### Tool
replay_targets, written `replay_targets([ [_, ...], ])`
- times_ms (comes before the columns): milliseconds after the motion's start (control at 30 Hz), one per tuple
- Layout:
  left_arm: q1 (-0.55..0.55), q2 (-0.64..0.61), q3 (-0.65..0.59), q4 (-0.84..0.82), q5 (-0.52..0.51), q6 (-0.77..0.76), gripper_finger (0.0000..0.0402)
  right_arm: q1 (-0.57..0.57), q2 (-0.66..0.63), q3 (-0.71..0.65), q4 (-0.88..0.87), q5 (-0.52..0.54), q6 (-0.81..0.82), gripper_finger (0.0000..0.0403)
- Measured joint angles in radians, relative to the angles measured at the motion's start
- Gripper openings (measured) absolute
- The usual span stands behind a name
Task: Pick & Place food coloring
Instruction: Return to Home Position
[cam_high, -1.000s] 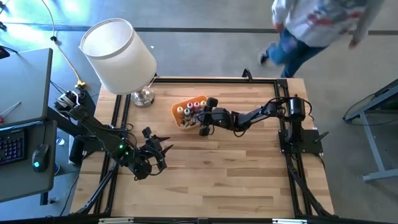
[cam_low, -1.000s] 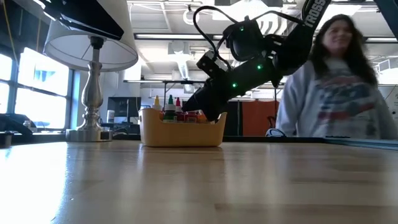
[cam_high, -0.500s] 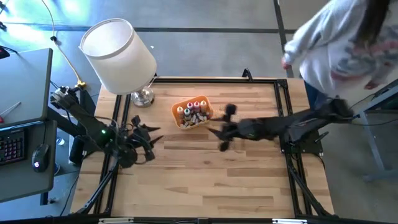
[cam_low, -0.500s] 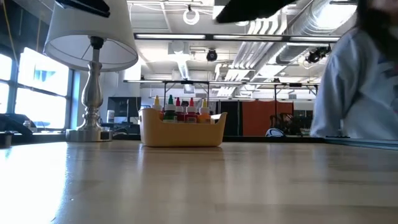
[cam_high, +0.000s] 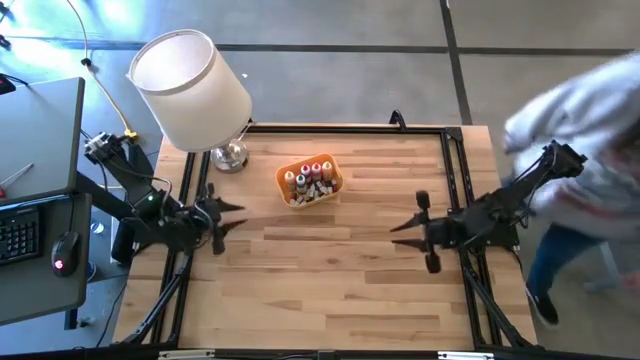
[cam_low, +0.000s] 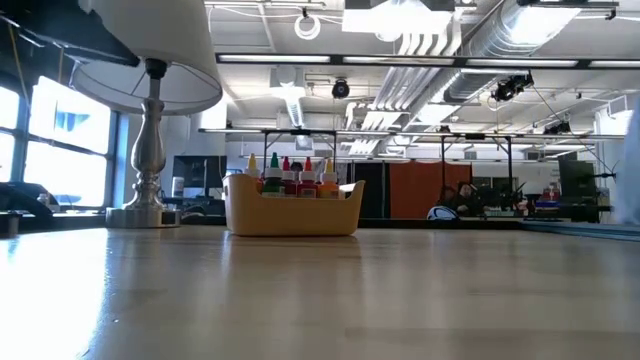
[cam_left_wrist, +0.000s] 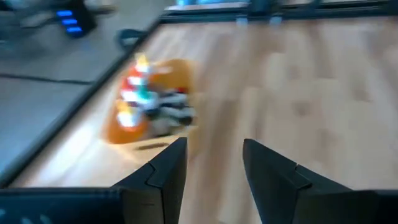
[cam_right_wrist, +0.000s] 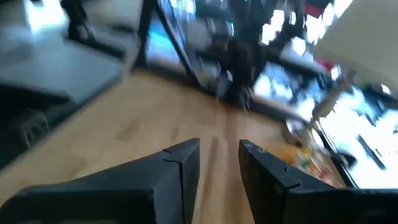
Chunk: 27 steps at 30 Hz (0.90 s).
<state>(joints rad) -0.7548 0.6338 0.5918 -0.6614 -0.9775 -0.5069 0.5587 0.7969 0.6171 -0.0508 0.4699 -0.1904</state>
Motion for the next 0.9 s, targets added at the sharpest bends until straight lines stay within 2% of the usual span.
replay_targets([
  [167,-0.012,-0.141,-0.097,0.194,0.127,0.191,0.0153,0.004,-0.203,-0.266,0.289,-0.08,-0.018,0.0101],
  [300,-0.011,-0.266,-0.192,0.375,0.202,0.373,0.0153,0.003,-0.349,-0.426,0.423,-0.168,-0.019,0.0101],
  [400,-0.011,-0.365,-0.256,0.428,0.229,0.427,0.0153,0.003,-0.439,-0.514,0.468,-0.224,-0.019,0.0101],
  [633,-0.011,-0.634,-0.353,0.33,0.214,0.436,0.0153,0.002,-0.587,-0.592,0.466,-0.238,-0.086,0.0101],
  [700,-0.01,-0.625,-0.362,0.324,0.199,0.438,0.0153,0.002,-0.61,-0.597,0.459,-0.244,-0.114,0.01],
  [767,-0.011,-0.625,-0.363,0.318,0.242,0.44,0.0153,0.002,-0.625,-0.6,0.421,-0.238,-0.131,0.01],
  [900,-0.011,-0.622,-0.362,0.328,0.254,0.435,0.0153,0.002,-0.635,-0.601,0.362,-0.178,-0.129,0.0101],
])
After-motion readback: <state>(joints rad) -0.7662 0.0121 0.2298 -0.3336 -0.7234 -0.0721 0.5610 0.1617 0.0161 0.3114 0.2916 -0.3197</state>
